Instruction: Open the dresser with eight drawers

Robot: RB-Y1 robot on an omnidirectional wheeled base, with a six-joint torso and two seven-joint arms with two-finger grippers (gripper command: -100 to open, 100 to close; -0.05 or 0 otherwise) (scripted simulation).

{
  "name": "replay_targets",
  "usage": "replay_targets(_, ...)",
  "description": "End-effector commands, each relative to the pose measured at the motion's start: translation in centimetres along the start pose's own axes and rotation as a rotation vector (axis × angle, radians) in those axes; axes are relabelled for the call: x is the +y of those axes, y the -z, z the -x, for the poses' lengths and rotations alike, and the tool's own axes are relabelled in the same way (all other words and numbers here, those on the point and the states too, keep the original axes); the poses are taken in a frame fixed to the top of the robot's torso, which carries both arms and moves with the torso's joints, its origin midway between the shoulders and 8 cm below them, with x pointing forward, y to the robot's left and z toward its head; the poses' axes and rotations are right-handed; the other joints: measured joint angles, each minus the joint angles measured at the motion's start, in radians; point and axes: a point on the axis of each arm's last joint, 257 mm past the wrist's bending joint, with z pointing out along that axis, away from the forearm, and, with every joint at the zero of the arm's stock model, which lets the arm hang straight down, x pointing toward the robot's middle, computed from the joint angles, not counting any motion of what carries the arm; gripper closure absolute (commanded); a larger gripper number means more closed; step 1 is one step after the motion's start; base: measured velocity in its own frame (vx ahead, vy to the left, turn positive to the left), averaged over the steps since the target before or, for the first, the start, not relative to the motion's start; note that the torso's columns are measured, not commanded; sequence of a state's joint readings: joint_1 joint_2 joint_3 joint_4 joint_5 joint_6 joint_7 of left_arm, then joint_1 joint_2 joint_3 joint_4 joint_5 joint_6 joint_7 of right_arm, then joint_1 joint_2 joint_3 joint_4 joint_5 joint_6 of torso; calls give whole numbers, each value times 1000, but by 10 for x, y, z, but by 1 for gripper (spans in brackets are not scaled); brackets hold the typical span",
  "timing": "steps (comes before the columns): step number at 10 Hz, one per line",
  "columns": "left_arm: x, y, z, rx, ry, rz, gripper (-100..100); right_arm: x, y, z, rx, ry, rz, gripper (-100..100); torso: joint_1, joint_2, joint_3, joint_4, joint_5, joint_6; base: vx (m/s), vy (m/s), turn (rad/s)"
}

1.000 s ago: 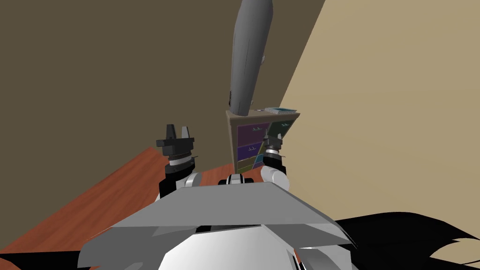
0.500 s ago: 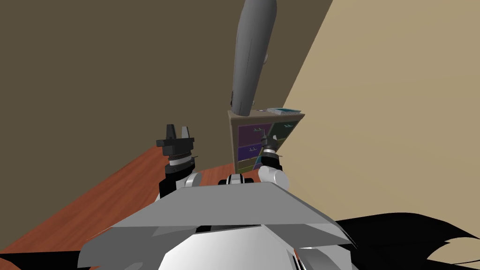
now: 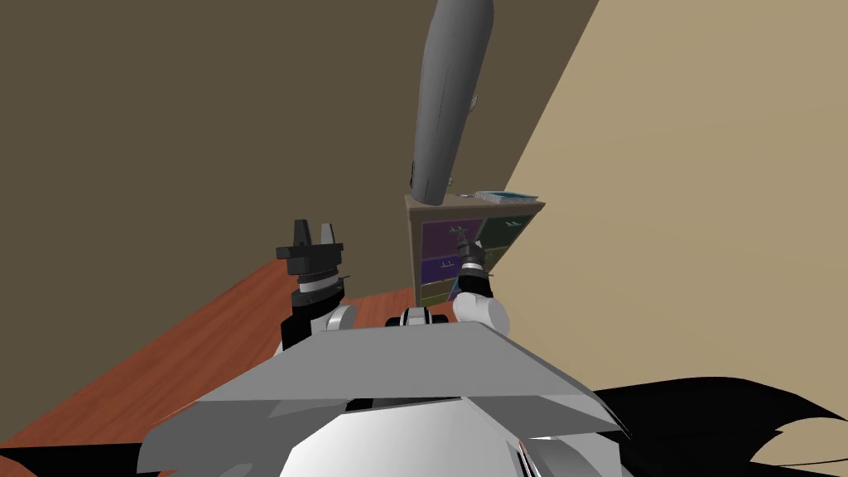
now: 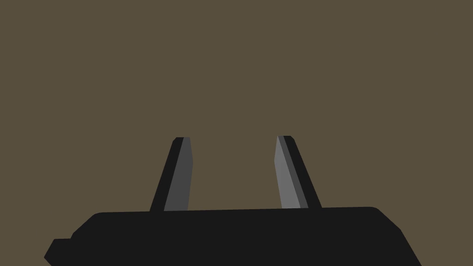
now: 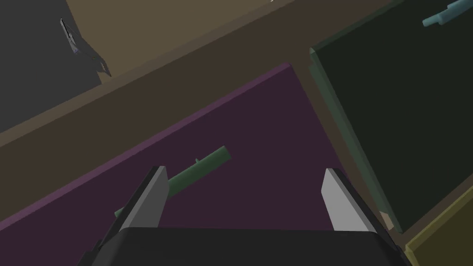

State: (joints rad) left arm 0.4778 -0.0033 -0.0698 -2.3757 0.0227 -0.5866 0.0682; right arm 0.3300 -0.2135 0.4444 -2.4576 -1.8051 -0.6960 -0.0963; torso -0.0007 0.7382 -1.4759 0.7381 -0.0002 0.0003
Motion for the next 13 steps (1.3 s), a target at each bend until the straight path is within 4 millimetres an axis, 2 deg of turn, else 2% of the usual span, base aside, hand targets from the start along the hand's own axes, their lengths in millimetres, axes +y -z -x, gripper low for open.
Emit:
replay_targets(1,0,0,0,0,0,0,0,-6,0,13,-47,-88,0,-100,0,0,0,0,0,0,-7,-35,68)
replay_targets(9,0,0,0,0,0,0,0,-31,5,41,-172,-349,0,-100,3,-2,-2,-1,1,-2,-14,-35,74)
replay_targets(13,0,0,0,0,0,0,0,-52,8,52,-235,-519,5,-100,2,-1,-1,0,1,0,-17,-37,79)
